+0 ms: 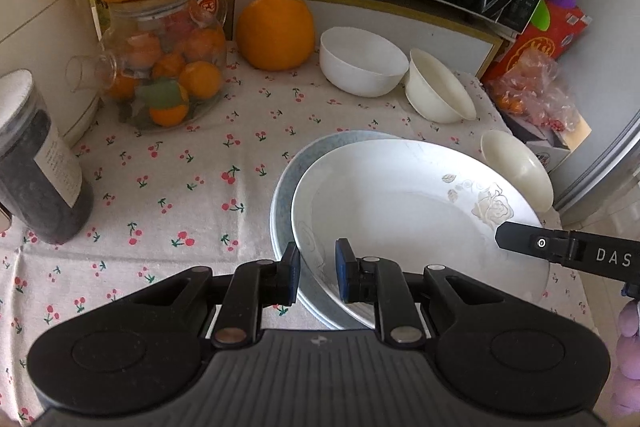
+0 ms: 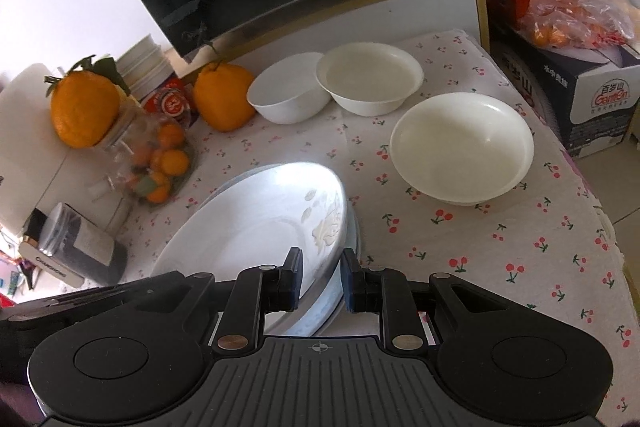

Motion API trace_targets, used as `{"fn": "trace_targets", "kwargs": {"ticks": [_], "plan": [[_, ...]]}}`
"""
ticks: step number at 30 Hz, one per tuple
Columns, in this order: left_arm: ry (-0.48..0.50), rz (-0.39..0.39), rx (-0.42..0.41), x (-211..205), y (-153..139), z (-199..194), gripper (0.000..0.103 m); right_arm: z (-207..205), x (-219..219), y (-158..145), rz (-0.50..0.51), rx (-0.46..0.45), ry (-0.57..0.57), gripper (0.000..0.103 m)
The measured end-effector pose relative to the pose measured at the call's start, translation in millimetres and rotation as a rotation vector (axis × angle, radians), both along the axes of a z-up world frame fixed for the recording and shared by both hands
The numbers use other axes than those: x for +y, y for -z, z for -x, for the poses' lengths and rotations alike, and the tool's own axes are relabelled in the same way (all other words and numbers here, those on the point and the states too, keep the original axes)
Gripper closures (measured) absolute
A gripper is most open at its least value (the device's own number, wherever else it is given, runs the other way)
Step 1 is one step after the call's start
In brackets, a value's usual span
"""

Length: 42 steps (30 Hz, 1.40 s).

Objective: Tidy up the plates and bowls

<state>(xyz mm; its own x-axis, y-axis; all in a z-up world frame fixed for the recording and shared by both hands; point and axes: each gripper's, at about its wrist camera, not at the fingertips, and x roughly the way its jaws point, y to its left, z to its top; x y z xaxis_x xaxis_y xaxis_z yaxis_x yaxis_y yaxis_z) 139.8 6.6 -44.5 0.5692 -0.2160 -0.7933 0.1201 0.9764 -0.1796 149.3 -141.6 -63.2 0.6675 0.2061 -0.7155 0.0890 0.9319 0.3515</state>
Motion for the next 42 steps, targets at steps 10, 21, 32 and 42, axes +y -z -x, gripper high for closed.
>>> {"fn": "trace_targets", "kwargs": {"ticks": [10,21,32,42], "plan": [[0.022,-0.046,-0.003,-10.8,5.7,-1.5,0.087,-1.7,1.2,6.5,0.043,0.033,0.014,0.083],[0.038,-0.105,-0.026,-17.5,7.9,1.8,0.087,-1.2,13.1,8.1,0.140,0.061,-0.002,0.084],[0.058,-0.141,-0.031,-23.7,13.7,0.4,0.087,-0.2,23.3,8.6,0.253,0.056,-0.015,0.084],[0.080,-0.239,-0.106,-30.8,10.3,9.1,0.084,-1.1,27.1,8.5,0.286,0.054,-0.014,0.088]]}}
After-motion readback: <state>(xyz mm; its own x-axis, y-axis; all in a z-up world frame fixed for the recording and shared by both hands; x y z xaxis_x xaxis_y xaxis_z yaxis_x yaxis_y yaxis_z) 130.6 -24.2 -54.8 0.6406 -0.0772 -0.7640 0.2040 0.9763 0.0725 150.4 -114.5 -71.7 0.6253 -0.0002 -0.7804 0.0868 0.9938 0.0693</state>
